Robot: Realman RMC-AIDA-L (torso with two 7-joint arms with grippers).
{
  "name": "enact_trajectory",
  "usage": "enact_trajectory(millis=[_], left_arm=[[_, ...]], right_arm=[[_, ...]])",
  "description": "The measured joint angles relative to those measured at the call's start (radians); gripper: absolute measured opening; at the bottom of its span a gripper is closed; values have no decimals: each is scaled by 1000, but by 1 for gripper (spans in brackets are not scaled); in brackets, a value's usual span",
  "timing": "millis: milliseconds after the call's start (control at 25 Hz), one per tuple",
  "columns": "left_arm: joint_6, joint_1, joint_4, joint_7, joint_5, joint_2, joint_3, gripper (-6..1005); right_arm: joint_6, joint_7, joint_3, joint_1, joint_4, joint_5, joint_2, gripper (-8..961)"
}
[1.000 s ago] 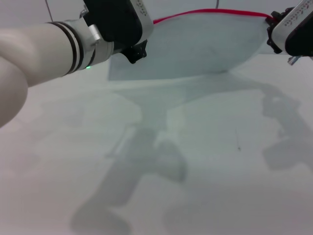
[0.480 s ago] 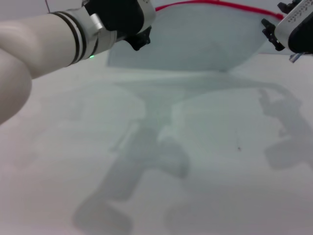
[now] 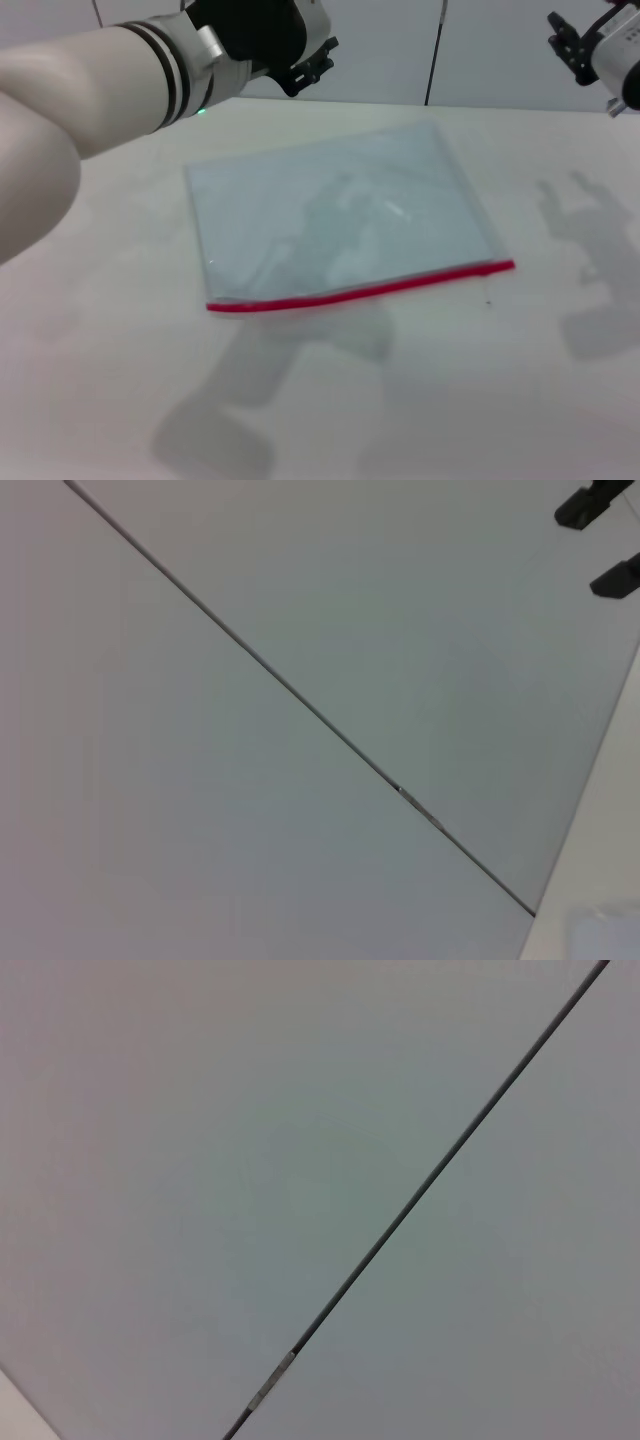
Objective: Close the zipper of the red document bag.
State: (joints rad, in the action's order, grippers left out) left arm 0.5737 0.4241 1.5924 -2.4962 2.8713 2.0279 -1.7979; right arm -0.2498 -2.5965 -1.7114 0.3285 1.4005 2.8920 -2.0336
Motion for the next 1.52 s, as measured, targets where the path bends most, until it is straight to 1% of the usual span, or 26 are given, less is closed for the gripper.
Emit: enact_trajectory(millis=[240,280,400,440,480,520,560,600,680,760,800,880,1000,1080,1280,1400,1520], left_arm=[[-65,-22,-4,-31,-10,0,0,555],[-85,-32,-4,-45,-11,0,0,601],[-190,-80,-12,-94,-22,0,0,737],[-294,-118,-37,-120,-56,0,-1,783],[-294,-118,-37,-120,-56,0,-1,789],[-349,-136,-56,-128,-81,1,-3,794],[-349,-136,-56,-128,-81,1,-3,800],[-415,-155,-82,-130,-109,0,-11,805],[-643,-210,-173,-132,-155,0,-68,816],[-757,-226,-218,-135,-162,0,-100,816],[-838,-233,-257,-139,-166,0,-122,816],[-987,-236,-337,-153,-174,0,-158,816],[-1158,-221,-465,-190,-210,1,-196,816],[-1214,-213,-516,-205,-241,1,-204,816],[-1253,-192,-583,-234,-333,2,-218,816],[-1270,-183,-608,-250,-358,2,-230,816],[-1301,-179,-636,-256,-370,3,-259,816]], right_arm=[[12,-28,-22,0,-8,-4,0,495],[29,-43,-35,-2,-10,-4,0,499],[121,-97,-79,-26,-23,-5,-1,497],[165,-113,-96,-38,-32,-6,0,496],[220,-128,-113,-51,-45,-18,-1,496],[263,-137,-126,-61,-58,-33,-1,495],[332,-141,-148,-68,-86,-67,-2,494],[400,-141,-168,-72,-115,-110,-2,493],[521,-139,-210,-78,-173,-178,-1,492],[656,-137,-263,-83,-246,-232,-1,492],[729,-137,-290,-83,-285,-256,-1,492],[852,-136,-345,-75,-367,-305,-2,493],[959,-136,-410,-55,-445,-397,-1,493],[1017,-136,-461,-32,-495,-466,0,493],[1159,-142,-616,40,-632,-666,-1,492],[1212,-143,-711,85,-683,-803,0,492],[1255,-143,-785,112,-710,-898,1,492]])
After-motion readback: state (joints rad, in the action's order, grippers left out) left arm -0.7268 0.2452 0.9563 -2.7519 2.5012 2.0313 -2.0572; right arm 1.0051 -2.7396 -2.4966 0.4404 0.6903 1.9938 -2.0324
